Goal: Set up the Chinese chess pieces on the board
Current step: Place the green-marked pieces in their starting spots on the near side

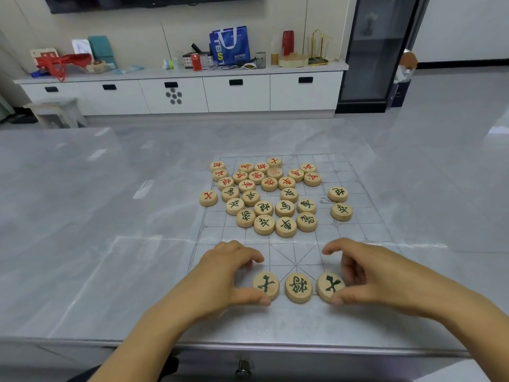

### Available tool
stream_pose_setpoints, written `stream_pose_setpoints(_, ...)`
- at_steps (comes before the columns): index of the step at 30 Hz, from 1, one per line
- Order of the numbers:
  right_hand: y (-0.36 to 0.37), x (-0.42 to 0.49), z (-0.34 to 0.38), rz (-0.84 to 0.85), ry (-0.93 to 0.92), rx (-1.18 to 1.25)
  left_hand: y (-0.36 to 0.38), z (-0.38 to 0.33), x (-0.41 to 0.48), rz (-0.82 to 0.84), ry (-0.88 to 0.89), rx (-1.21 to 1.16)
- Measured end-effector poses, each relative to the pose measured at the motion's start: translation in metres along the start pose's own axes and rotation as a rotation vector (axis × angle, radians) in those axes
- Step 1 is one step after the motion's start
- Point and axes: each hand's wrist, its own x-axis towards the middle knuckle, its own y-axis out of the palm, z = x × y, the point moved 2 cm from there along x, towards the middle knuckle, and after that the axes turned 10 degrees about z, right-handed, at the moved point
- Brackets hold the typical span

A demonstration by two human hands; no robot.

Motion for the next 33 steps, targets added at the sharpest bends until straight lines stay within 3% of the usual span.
stream_pose_setpoints(5, -0.019, 0.010, -0.015, -0.224, 0.079, 0.076, -0.010, 0.008, 0.003, -0.083, -0.032, -0.037)
stream_pose_setpoints(9, -0.031, 0.020, -0.029, -0.310, 0.149, 0.044, -0.015, 0.012, 0.006, -0.149, -0.063, -0.092)
stream_pose_setpoints(13, -0.030, 0.015, -0.013, -0.167, 0.050, 0.089, -0.011, 0.003, 0.006, -0.058, -0.020, -0.137)
stream_pose_setpoints(18, -0.004, 0.004, 0.007, 0.067, 0.036, -0.104, -0.001, -0.007, 0.008, 0.022, 0.016, -0.014)
stream_pose_setpoints(27, 0.002, 0.003, 0.009, 0.069, 0.017, -0.207, 0.002, -0.013, 0.008, 0.041, 0.008, 0.085)
stream_pose_setpoints(33, -0.006, 0.005, 0.003, 0.079, 0.049, -0.060, -0.001, -0.007, 0.006, 0.063, 0.001, -0.026)
